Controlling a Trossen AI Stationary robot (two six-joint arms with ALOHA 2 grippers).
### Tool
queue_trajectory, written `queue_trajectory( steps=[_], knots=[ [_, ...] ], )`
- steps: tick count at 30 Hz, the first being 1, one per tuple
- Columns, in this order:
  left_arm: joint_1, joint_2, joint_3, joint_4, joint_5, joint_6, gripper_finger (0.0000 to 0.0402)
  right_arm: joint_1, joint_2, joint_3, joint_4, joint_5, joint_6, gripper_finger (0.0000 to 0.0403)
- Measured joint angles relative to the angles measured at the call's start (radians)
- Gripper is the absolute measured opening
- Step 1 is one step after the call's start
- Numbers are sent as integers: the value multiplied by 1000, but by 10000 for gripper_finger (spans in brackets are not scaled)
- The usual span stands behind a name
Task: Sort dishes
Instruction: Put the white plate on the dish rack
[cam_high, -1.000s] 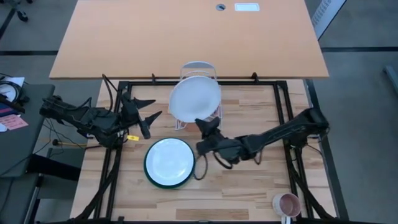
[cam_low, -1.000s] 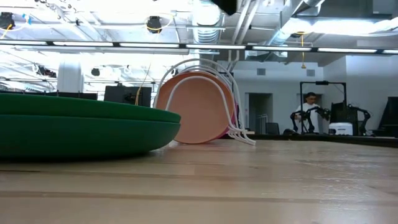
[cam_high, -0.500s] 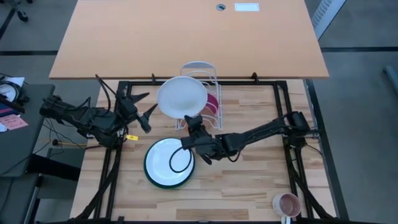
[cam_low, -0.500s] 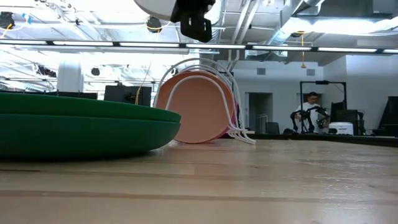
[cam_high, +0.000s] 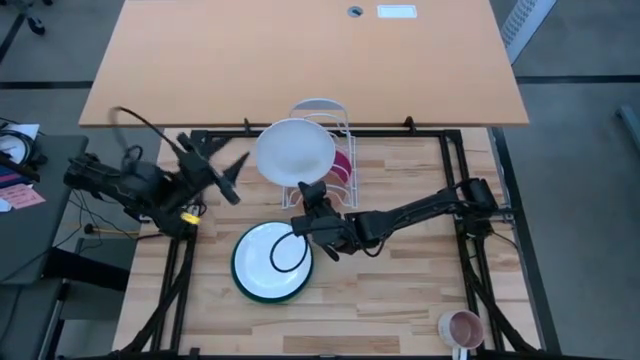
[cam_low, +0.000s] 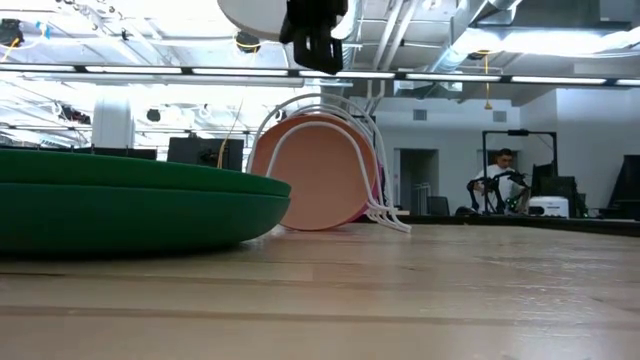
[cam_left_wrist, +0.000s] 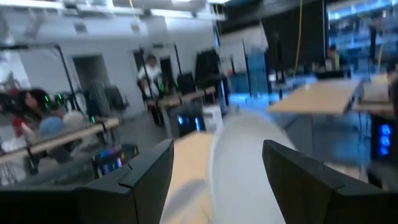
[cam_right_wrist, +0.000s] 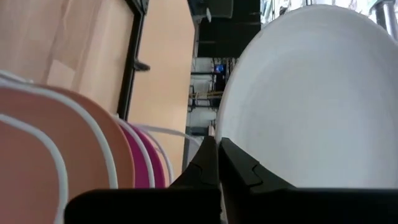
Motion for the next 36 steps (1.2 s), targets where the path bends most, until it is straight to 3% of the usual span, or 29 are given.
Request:
queue_trajectory(
  steps=[4,7,12,15,19,23,27,33,36],
  knots=[
    [-1,-1,121,-39,-19,109,242,-6,-6,0,-22,7,0,0],
    [0,-1,219,-127,23,120,241,-11,-16,0,-52,7,0,0],
    [5,12,375,-341,209,-6,237,-18,-58,-1,-59,10,0,0],
    [31,42,430,-438,220,-55,233,-14,-88,-1,-56,10,12,0],
    [66,81,422,-553,227,-142,231,-6,-105,0,-53,11,37,0],
    [88,142,402,-609,302,-212,231,-2,-104,0,-60,10,37,0],
    [91,212,365,-553,316,-177,232,-2,-104,0,-79,10,37,0],
    [170,312,339,-428,155,-68,247,10,-104,0,-81,10,37,0],
    [198,343,339,-400,208,-34,257,14,-104,0,-83,10,36,0]
  ],
)
